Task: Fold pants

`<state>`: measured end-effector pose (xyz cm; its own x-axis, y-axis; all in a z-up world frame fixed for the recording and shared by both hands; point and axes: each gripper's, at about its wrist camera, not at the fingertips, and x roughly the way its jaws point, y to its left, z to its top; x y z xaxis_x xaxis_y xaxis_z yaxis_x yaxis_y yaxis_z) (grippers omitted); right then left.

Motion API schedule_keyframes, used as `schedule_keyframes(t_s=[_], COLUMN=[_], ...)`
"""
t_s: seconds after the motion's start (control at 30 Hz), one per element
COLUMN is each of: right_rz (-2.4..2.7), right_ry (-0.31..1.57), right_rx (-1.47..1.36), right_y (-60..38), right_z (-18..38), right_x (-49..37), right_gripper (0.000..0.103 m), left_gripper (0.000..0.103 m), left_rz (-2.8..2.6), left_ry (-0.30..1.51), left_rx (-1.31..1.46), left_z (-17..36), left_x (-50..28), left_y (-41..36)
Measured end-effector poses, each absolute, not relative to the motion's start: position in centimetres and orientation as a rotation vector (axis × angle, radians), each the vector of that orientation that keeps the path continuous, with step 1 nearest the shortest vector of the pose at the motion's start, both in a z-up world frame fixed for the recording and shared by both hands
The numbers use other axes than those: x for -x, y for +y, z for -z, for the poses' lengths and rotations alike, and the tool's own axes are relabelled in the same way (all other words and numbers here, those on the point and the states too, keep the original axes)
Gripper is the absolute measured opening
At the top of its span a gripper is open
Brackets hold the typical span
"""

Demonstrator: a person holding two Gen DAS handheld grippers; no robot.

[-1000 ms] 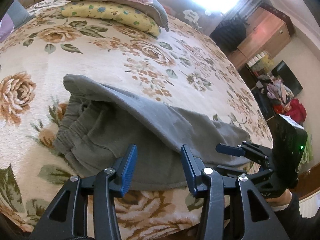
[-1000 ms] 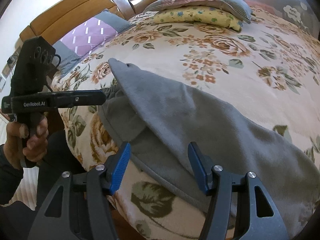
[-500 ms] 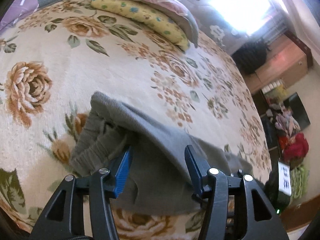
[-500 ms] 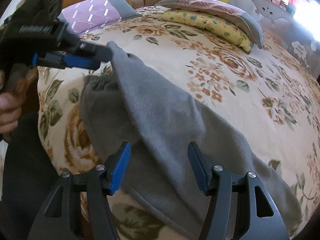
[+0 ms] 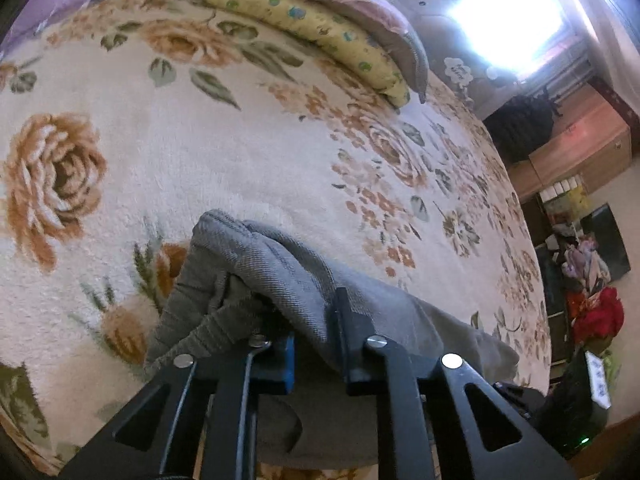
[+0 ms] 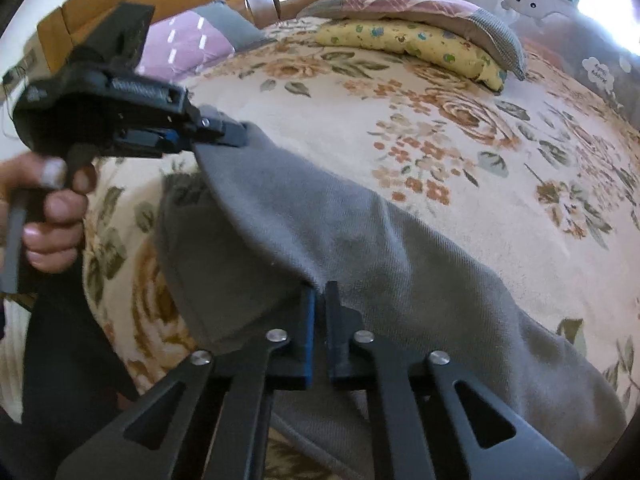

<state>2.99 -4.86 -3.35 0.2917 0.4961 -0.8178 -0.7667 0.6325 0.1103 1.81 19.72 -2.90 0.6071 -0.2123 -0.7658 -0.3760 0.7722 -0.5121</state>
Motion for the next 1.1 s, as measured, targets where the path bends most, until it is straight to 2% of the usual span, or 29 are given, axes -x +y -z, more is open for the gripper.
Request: schedule_keyframes(t_s=[0.4,0.77,1.1], right_rz=[-0.957,-0.963,-0.965], right_ry=[0.914,1.036,1.078], right_rx=[0.263,0.295,0.302], right_y=[-7.5,-7.0,-7.2], right_z=[-1.3,3.6,4.9], right_x=[-0.2,0.9,1.6], right_gripper=[0.004,0.004,0.004], left_gripper=[0.012,0.012,0.012], left_rz=[-0.047,-0.082,-0.077], left_ry=[0.874,0.936,0.973], left_rx=[0.676,0.705,0.733], left_z=[0.5,4.6,6.7], left_x=[3.1,5.3,6.4], left_y=[17.9,18.1,17.8])
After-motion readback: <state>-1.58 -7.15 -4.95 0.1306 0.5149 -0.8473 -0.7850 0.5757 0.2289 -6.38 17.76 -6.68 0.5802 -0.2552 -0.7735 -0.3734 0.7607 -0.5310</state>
